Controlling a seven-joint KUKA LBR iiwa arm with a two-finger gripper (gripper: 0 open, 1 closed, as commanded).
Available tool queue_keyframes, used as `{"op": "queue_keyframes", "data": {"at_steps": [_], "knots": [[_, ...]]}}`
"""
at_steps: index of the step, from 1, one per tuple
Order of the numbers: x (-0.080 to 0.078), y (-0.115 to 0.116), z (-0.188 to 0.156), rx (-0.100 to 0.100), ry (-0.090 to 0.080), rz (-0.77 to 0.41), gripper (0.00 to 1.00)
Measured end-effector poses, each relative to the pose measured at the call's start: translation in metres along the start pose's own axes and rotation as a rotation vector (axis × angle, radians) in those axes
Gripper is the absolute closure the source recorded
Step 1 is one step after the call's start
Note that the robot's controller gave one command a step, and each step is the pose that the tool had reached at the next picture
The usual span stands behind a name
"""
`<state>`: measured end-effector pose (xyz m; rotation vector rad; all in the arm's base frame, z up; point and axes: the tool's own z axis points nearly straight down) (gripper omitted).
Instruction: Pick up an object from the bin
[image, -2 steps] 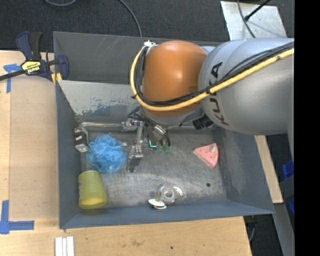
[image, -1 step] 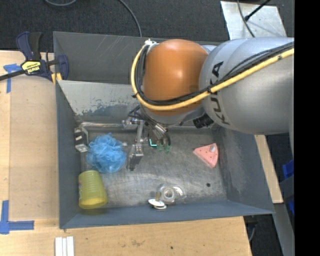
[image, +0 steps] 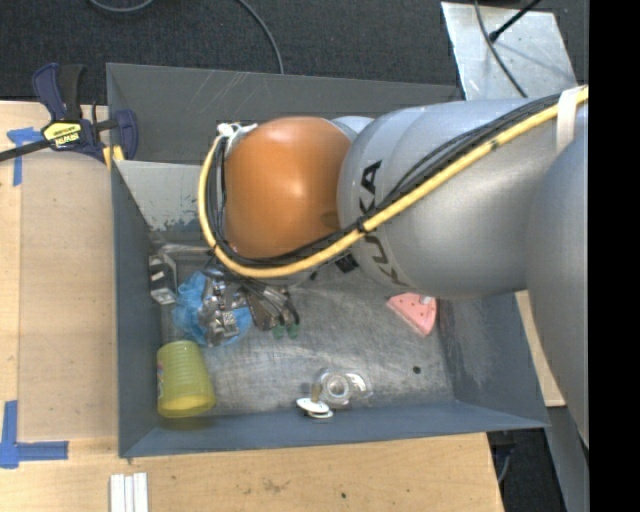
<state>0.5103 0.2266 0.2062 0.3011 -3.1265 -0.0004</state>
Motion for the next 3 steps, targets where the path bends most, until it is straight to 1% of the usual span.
{"op": "queue_keyframes", "data": {"at_steps": [1,2,3], "knots": [[0.000,-0.001,0.000,0.000,0.000,0.002,0.00],[0.000,-0.001,0.000,0.000,0.000,0.002,0.00],[0.000,0.003,0.029,-0.001,-0.009,-0.061,0.00]]}}
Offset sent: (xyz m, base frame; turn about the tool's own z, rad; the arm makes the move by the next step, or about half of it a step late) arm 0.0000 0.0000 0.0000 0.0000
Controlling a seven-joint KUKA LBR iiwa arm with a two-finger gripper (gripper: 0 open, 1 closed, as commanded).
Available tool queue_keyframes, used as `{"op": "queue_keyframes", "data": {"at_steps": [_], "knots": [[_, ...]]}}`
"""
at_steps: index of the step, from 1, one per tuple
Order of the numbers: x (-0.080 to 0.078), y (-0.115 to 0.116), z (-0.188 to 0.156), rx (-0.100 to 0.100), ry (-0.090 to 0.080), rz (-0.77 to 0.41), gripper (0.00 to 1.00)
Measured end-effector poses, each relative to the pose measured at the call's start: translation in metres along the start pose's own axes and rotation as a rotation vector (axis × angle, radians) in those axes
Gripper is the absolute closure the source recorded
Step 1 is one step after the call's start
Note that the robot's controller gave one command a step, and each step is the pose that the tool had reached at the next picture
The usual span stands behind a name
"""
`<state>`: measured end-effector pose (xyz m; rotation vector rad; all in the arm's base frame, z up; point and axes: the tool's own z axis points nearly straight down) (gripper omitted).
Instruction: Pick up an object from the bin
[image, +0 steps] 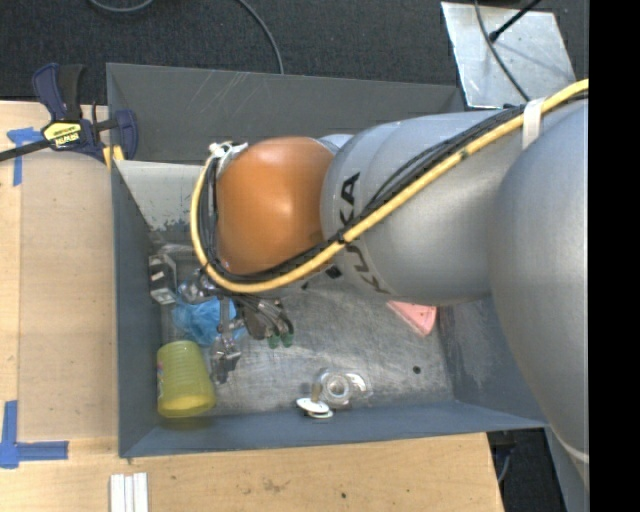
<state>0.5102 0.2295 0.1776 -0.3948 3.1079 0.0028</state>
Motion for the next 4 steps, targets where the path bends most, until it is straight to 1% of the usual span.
{"op": "queue_keyframes", "data": {"at_steps": [1,2,3,4], "knots": [[-0.010,-0.001,0.059,0.005,0.006,0.020,0.00],[-0.007,-0.007,0.090,0.010,0.008,-0.045,0.00],[-0.032,-0.002,0.102,0.012,0.000,-0.549,1.00],[-0.033,-0.003,0.102,0.013,-0.002,-0.548,1.00]]}}
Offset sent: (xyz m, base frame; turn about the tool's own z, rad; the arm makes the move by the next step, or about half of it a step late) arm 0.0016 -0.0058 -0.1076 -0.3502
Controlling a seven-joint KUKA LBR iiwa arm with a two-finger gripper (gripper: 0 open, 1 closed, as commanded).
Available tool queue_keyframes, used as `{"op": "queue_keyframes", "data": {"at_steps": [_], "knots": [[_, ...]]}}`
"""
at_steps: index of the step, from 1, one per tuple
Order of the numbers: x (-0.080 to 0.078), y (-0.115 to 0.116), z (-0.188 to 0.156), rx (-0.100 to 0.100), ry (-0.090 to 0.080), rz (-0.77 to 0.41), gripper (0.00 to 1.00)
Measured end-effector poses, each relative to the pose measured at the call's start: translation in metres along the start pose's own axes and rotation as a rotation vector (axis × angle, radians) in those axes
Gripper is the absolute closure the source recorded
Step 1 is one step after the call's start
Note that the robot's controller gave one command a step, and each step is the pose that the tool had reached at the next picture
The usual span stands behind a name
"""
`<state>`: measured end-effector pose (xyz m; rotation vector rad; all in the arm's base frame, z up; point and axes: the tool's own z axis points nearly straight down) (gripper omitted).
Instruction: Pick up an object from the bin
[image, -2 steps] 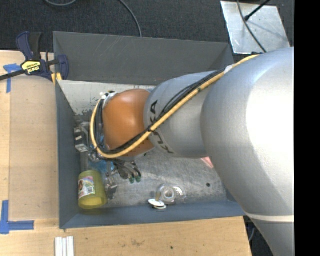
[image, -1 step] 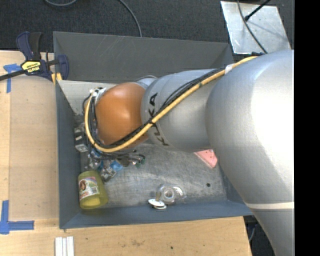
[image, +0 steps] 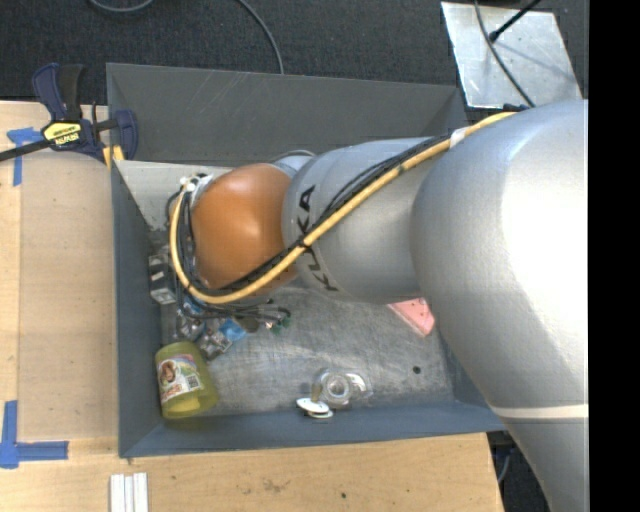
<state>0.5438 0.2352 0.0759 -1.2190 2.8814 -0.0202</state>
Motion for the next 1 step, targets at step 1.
{"op": "queue_keyframes", "data": {"at_steps": [1], "knots": [[0.0111,-0.0008,-0.0035,0.010,-0.035,-0.146,1.00]]}}
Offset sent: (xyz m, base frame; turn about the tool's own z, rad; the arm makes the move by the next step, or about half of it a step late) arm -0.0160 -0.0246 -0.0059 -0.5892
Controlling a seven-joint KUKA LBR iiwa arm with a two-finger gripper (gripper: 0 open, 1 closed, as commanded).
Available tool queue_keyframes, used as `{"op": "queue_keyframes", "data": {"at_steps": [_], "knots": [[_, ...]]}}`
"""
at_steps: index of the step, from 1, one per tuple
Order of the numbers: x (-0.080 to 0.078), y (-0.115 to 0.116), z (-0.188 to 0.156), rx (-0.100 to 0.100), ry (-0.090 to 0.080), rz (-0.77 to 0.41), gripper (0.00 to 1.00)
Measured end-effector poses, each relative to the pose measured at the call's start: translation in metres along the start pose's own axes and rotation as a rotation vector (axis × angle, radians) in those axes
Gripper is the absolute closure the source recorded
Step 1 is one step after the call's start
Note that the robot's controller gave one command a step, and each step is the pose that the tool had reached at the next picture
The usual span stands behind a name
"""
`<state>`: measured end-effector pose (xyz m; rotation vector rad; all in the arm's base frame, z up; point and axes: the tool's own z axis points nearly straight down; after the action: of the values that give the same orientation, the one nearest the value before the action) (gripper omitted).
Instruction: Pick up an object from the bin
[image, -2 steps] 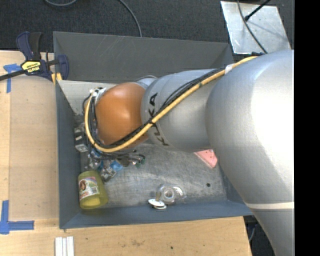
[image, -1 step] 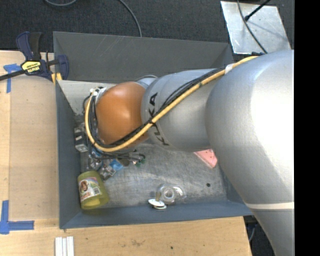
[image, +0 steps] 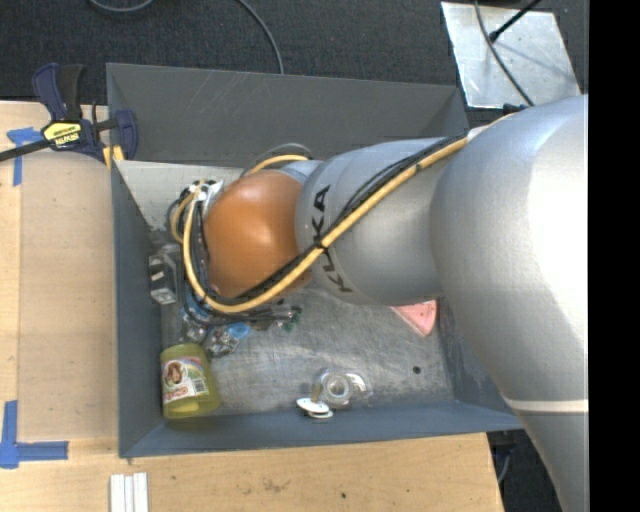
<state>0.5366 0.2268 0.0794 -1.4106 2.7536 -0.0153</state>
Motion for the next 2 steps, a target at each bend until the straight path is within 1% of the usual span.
{"op": "queue_keyframes", "data": {"at_steps": [1,2], "knots": [[0.0149,-0.0057,-0.0026,0.004,0.002,-0.265,1.00],[0.0109,-0.0148,0.0051,-0.025,0.020,-0.341,0.00]]}}
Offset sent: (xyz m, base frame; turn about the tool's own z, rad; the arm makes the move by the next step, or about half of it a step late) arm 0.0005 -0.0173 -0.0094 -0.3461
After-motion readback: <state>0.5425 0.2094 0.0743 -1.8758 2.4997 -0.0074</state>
